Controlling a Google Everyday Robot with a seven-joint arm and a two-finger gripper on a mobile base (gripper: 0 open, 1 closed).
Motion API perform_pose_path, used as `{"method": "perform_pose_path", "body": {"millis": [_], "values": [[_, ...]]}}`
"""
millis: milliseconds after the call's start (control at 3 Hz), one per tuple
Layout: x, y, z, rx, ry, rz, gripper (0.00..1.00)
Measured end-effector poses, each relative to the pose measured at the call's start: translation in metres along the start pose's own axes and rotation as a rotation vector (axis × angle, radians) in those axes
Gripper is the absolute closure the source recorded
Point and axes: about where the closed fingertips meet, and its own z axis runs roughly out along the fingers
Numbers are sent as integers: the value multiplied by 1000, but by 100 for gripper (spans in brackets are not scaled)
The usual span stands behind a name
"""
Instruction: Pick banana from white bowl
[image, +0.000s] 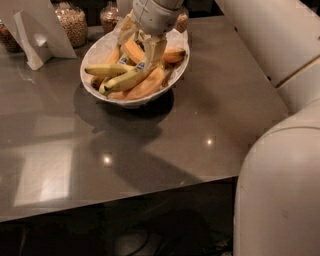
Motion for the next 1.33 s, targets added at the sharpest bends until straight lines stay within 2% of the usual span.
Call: {"method": "perform_pose_path", "body": {"millis": [1000,1333], "values": [[16,10,16,-43,6,21,42],[18,9,15,-44,6,25,40]]}}
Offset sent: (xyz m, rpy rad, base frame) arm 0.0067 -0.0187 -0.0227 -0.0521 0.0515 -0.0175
